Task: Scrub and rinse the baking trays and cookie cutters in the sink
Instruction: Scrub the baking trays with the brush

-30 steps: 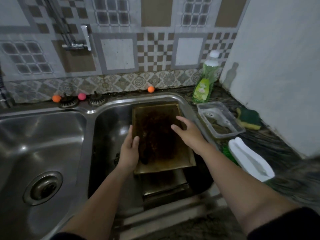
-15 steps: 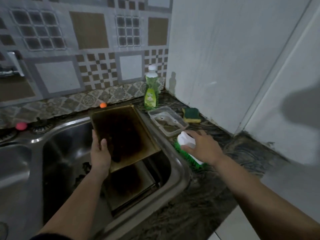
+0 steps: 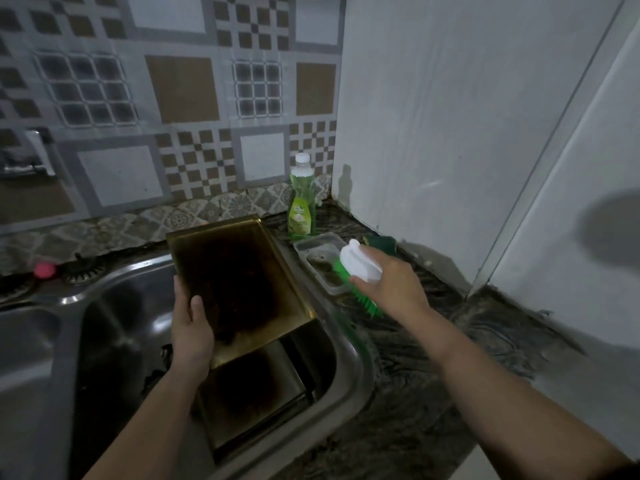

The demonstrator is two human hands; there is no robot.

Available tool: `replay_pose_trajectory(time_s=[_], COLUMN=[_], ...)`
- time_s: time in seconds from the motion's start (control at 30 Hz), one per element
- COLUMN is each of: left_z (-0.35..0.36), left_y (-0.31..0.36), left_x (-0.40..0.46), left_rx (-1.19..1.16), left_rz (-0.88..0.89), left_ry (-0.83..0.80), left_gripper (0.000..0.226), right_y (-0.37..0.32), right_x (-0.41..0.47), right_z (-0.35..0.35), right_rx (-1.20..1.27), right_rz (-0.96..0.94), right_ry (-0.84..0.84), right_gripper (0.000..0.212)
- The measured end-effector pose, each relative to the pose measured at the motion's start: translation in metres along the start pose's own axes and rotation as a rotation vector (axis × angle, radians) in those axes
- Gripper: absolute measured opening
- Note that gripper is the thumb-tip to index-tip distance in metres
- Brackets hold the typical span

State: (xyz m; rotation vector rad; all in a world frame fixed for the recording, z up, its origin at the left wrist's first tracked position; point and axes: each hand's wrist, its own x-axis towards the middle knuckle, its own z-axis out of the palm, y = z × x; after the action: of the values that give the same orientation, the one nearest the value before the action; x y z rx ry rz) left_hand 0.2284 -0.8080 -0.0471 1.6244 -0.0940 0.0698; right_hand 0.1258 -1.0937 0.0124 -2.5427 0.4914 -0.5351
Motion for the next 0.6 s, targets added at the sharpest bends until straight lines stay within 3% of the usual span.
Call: replay_pose_trajectory(time_s=[0.2,0.37,0.6], left_z=[-0.009,-0.005,-0.001], left_y=[0.008,0.017,0.01], left_x=[0.002,0.0,-0.001], left_rx=[0.001,-0.032,-0.056], left_rz=[-0.013,-0.018,-0.059], left_ry=[-0.015,0.001,0.073], left_gripper=[0.049,0.05,0.05], right_y=[-0.023,-0.014,-0.019], right_x=[0.077,0.092,0.095], right_z=[0.032,0.074,0.073], right_rx=[-0.031,-0.128,-0.104], right_rz=[0.022,0.059,0.025], right_ry=[-0.099,-0.201,-0.122], right_gripper=[0.064,0.063,0.067])
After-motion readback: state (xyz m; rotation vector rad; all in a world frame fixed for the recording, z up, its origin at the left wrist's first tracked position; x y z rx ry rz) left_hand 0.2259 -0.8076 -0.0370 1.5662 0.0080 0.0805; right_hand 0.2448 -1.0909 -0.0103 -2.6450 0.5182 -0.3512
